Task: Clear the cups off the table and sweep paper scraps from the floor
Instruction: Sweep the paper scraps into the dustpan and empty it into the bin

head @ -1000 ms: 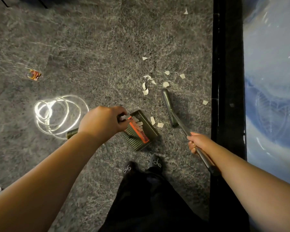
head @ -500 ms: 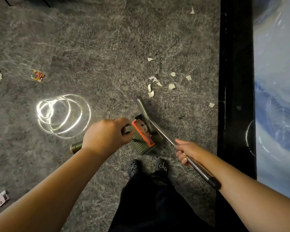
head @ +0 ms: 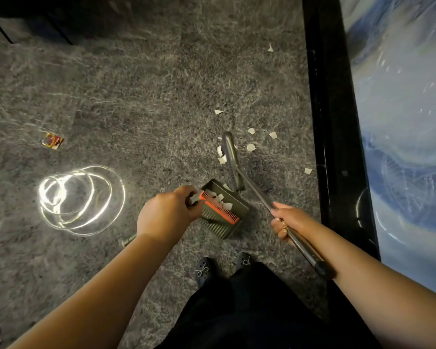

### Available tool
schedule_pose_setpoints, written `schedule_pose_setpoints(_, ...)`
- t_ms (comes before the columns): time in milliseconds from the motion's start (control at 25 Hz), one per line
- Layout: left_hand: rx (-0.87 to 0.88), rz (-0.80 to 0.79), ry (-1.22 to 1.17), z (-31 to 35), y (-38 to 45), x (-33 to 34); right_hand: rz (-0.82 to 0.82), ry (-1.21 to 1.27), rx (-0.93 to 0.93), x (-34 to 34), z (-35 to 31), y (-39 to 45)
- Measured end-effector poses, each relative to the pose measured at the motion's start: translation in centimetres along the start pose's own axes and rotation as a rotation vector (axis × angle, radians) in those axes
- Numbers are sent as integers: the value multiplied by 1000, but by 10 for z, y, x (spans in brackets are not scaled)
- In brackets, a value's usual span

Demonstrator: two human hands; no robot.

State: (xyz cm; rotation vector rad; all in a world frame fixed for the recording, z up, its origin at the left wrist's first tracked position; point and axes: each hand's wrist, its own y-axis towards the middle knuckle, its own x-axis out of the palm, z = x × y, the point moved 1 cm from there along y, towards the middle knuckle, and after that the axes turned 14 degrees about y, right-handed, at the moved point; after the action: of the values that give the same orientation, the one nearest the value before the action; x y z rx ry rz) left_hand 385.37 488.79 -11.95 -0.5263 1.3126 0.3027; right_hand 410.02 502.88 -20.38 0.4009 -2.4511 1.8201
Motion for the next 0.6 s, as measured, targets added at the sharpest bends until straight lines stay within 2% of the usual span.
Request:
schedule_pose_setpoints(280,-43,37,18,-4,55,-15,25,38,-61,1,-58,14)
schedule_pose_setpoints(600,-98,-1,123,-4,148,-37,41,-66,-40,-8,-180,61)
